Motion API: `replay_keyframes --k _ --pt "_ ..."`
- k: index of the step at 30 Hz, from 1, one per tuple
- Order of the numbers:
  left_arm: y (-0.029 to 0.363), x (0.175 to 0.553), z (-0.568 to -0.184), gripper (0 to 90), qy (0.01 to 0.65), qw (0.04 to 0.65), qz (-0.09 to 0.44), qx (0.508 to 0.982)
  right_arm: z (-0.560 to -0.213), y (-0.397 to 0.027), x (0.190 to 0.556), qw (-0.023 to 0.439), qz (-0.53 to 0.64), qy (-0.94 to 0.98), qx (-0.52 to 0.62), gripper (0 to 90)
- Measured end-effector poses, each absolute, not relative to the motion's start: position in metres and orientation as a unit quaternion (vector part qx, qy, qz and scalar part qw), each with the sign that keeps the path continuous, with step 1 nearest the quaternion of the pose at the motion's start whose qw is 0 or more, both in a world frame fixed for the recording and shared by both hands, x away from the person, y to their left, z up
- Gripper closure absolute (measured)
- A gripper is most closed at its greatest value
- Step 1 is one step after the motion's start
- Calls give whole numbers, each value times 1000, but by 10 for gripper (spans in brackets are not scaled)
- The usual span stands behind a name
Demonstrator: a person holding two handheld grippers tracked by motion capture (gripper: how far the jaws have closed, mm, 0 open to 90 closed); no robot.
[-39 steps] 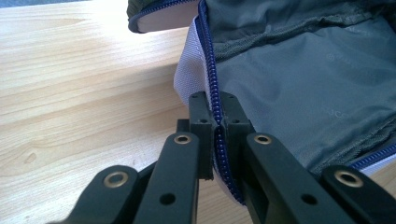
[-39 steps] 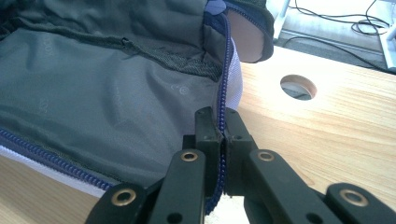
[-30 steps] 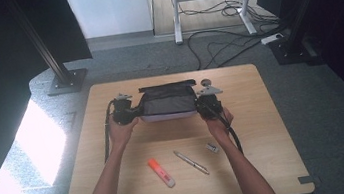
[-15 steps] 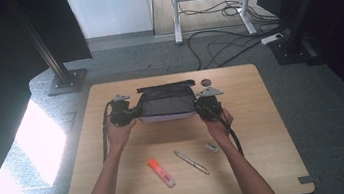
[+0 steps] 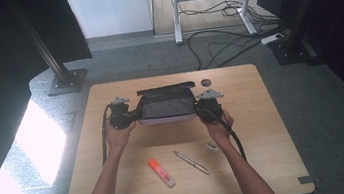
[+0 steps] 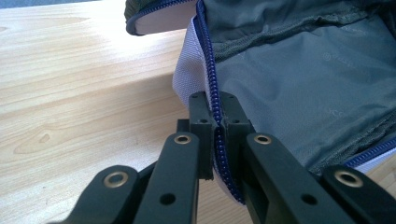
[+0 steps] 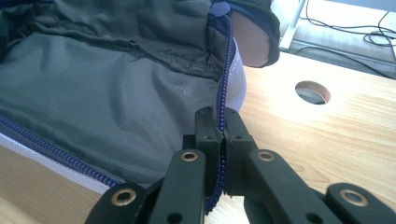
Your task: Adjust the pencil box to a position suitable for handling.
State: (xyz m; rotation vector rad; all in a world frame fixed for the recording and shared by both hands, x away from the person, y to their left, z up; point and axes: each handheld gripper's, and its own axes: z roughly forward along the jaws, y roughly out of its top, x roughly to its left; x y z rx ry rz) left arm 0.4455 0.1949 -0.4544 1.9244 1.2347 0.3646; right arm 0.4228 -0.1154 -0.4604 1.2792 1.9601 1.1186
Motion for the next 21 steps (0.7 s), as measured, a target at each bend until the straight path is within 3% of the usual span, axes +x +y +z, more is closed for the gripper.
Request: replay_keyframes --k 21 --pt "193 433 -463 868 483 402 140 765 -468 -121 410 265 417 731 470 867"
